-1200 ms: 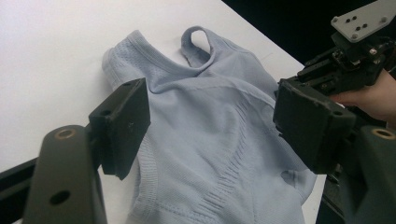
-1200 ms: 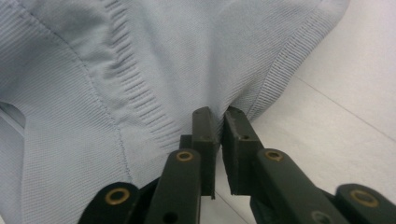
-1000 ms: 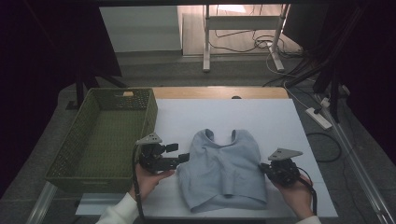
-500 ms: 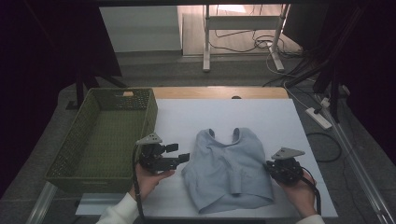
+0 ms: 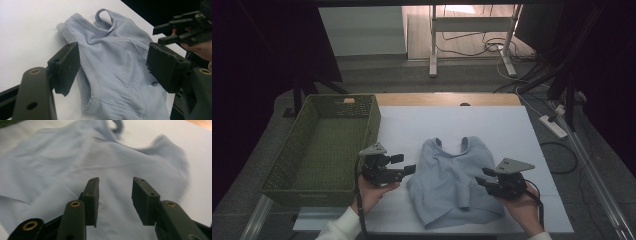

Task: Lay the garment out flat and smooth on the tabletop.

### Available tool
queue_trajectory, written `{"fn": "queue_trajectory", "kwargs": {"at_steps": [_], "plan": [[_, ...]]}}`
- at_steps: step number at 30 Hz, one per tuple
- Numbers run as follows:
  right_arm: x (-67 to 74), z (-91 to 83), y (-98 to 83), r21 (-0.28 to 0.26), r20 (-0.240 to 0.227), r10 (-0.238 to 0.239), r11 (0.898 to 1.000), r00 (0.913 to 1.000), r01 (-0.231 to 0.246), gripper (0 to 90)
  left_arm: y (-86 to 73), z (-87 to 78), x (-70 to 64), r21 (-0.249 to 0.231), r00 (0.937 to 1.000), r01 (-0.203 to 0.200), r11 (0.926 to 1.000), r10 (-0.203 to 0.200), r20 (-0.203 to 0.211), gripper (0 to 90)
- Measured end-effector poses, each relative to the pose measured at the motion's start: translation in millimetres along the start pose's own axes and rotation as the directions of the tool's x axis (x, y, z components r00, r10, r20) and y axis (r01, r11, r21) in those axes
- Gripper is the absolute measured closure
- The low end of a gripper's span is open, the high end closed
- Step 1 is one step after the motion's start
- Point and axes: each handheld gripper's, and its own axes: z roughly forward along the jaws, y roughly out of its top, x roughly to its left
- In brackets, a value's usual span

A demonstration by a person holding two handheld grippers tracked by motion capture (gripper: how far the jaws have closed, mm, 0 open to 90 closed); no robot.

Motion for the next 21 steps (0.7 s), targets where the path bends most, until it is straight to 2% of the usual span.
{"fn": "queue_trajectory", "kwargs": {"at_steps": [3, 8, 11, 13, 16, 21], "plan": [[12.8, 5.0, 6.3, -0.016, -0.061, -0.039, 0.999, 0.9973, 0.039, 55.8, -0.1, 0.0, 0.3, 0.0, 1.0, 0.001, 1.0, -0.001, 0.0, 26.9], [33.0, 16.8, 13.6, -0.011, -0.142, -0.088, 0.996, 0.986, 0.088, 52.1, -0.3, 0.7, 0.0, 0.002, 1.0, 0.0, 1.0, 0.0, 0.0, 26.9], [43.1, 25.9, 15.7, -0.004, -0.206, -0.084, 0.996, 0.975, 0.085, 51.0, -0.1, 1.3, -0.4, 0.003, 1.0, -0.002, 1.0, 0.002, 0.002, 26.9], [51.3, 32.1, 17.6, 0.01, -0.235, -0.103, 0.994, 0.9667, 0.108, 50.1, -0.1, 1.7, -0.7, 0.004, 1.0, -0.002, 1.0, 0.002, 0.002, 26.9], [62.3, 41.4, 19.8, 0.039, -0.262, -0.131, 0.988, 0.9562, 0.146, 48.9, -0.3, 1.7, -0.8, 0.005, 1.0, -0.002, 1.0, 0.002, 0.003, 26.9], [73.4, 53.8, 16.9, 0.093, -0.321, -0.137, 0.98, 0.9371, 0.175, 46.7, -0.5, 0.9, -0.3, 0.004, 1.0, -0.001, 1.0, 0.001, 0.003, 26.9]]}}
